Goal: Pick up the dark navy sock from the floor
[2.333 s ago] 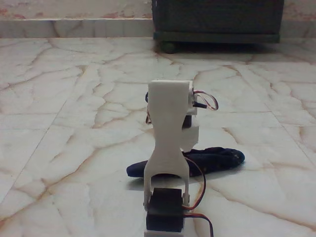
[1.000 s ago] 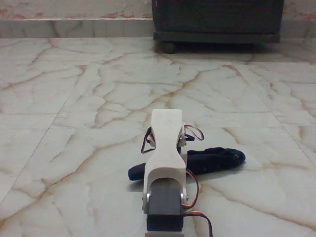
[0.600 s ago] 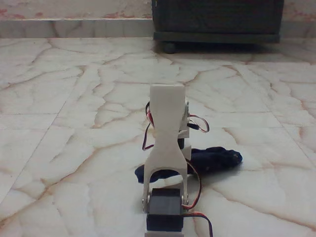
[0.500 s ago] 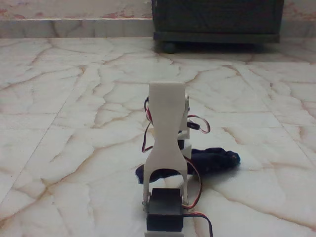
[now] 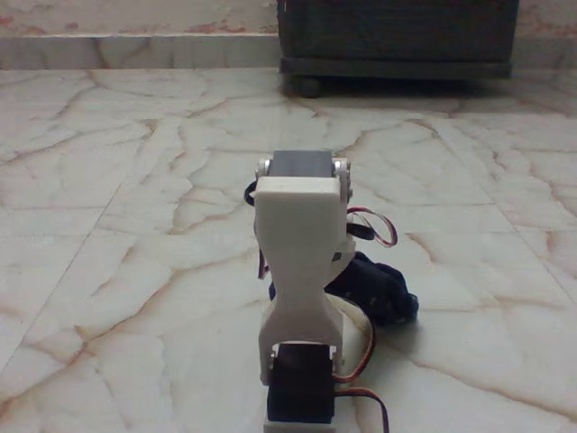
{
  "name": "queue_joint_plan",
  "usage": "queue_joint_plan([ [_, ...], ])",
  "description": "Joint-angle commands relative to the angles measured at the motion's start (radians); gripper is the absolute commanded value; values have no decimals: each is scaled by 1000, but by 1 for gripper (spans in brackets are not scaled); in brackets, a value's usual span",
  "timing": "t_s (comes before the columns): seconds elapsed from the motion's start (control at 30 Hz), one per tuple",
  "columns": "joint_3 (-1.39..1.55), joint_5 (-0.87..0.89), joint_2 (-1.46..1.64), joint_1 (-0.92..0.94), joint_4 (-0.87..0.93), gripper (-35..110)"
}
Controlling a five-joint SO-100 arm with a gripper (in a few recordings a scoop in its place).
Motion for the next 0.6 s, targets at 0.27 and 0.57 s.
queue_joint_plan([
  [0.27,411,-388,318,48,-357,0],
  [0.57,623,-578,558,41,-508,0],
])
